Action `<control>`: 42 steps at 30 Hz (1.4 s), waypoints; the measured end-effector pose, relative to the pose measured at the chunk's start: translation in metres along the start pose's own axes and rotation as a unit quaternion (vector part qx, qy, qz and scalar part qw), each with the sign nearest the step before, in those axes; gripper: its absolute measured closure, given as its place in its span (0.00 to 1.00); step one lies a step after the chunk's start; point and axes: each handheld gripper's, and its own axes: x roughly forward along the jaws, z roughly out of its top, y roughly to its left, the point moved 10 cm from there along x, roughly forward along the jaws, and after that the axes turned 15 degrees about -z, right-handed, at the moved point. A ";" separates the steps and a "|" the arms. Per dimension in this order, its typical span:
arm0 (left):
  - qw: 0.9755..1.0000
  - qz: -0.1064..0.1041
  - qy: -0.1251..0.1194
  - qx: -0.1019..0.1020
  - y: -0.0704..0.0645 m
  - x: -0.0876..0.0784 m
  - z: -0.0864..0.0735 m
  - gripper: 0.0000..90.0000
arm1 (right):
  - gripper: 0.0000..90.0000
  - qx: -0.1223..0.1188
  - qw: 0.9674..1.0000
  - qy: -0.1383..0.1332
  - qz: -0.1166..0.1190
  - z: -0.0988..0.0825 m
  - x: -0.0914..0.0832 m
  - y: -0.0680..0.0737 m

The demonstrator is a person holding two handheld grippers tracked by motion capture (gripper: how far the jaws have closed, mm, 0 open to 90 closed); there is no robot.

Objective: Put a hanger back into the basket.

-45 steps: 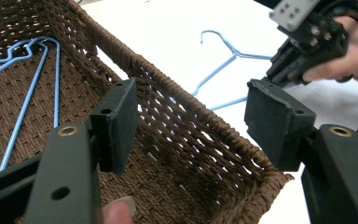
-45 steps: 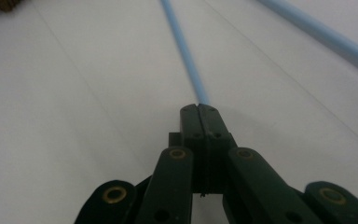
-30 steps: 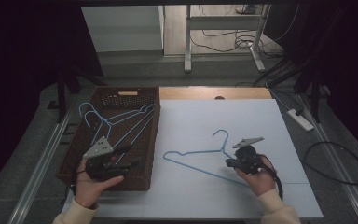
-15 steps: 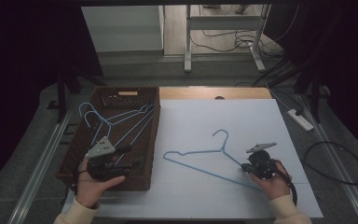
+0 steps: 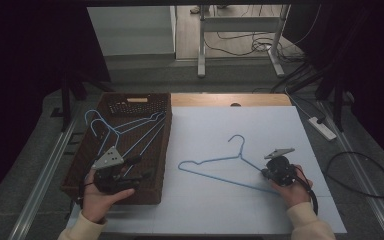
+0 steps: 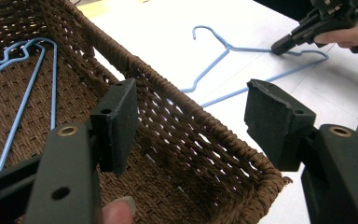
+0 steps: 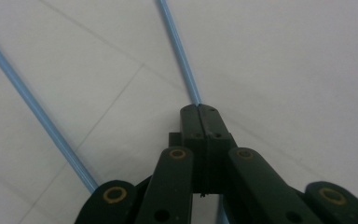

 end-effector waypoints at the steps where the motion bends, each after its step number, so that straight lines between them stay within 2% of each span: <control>1: 1.000 0.000 0.000 0.000 0.000 0.000 0.000 0.40 | 1.00 0.001 1.000 -0.002 -0.003 0.002 0.003 -0.003; 3: 1.000 0.000 0.000 -0.001 0.000 0.000 0.000 0.40 | 1.00 -0.003 1.000 -0.005 -0.012 0.006 0.007 -0.009; 7: 1.000 0.001 0.000 -0.001 0.000 0.000 0.000 0.40 | 1.00 0.004 1.000 -0.009 -0.013 0.014 0.017 -0.019; 10: 1.000 0.001 0.000 -0.001 0.001 0.000 0.000 0.40 | 1.00 0.018 1.000 -0.013 -0.009 0.020 0.023 -0.025; 16: 1.000 0.001 0.001 -0.001 0.001 0.001 -0.001 0.40 | 1.00 0.024 0.999 -0.017 -0.016 0.022 0.024 -0.026; 17: 1.000 0.001 0.002 -0.001 0.001 0.001 -0.001 0.40 | 1.00 0.026 0.999 -0.019 -0.012 0.023 0.024 -0.024; 19: 1.000 0.000 0.001 -0.001 0.001 0.001 -0.001 0.40 | 1.00 0.033 0.999 -0.030 0.016 0.030 0.019 -0.011; 20: 1.000 0.001 0.001 -0.001 0.001 0.000 0.000 0.40 | 1.00 0.022 0.998 -0.039 0.033 0.037 0.014 0.003; 21: 1.000 0.001 0.001 -0.001 0.001 0.000 0.000 0.40 | 1.00 0.022 0.998 -0.039 0.033 0.037 0.014 0.003; 22: 1.000 0.001 0.001 -0.001 0.001 0.000 0.000 0.40 | 1.00 0.019 0.998 -0.043 0.045 0.042 0.011 0.012; 25: 1.000 0.000 0.000 -0.001 0.001 0.000 -0.001 0.40 | 1.00 0.009 0.995 -0.058 0.084 0.059 0.003 0.044; 26: 1.000 0.000 0.000 -0.001 0.001 0.000 -0.001 0.40 | 1.00 0.004 0.993 -0.061 0.103 0.067 0.001 0.060; 27: 1.000 0.000 0.000 -0.001 0.001 0.000 -0.001 0.40 | 1.00 0.004 0.993 -0.061 0.103 0.067 0.001 0.060; 28: 1.000 0.000 0.000 -0.001 0.001 0.000 0.000 0.40 | 1.00 -0.007 0.991 -0.063 0.122 0.075 0.001 0.079; 29: 1.000 0.000 0.000 -0.001 0.001 0.000 0.000 0.40 | 1.00 -0.007 0.991 -0.063 0.122 0.075 0.001 0.079; 30: 1.000 0.000 0.000 0.000 0.000 0.000 0.000 0.40 | 1.00 -0.015 0.989 -0.063 0.136 0.081 0.001 0.095; 31: 1.000 0.000 0.000 0.000 0.000 0.000 0.000 0.40 | 1.00 -0.015 0.989 -0.063 0.136 0.081 0.001 0.095; 33: 1.000 0.000 0.000 0.000 0.001 0.000 0.000 0.40 | 1.00 -0.026 0.987 -0.064 0.145 0.088 0.004 0.113; 36: 1.000 0.000 0.000 -0.001 0.001 -0.001 -0.001 0.40 | 1.00 -0.033 0.986 -0.061 0.153 0.097 0.010 0.130; 42: 1.000 0.000 -0.002 -0.001 0.002 -0.002 0.000 0.40 | 1.00 -0.038 0.986 -0.053 0.155 0.105 0.021 0.144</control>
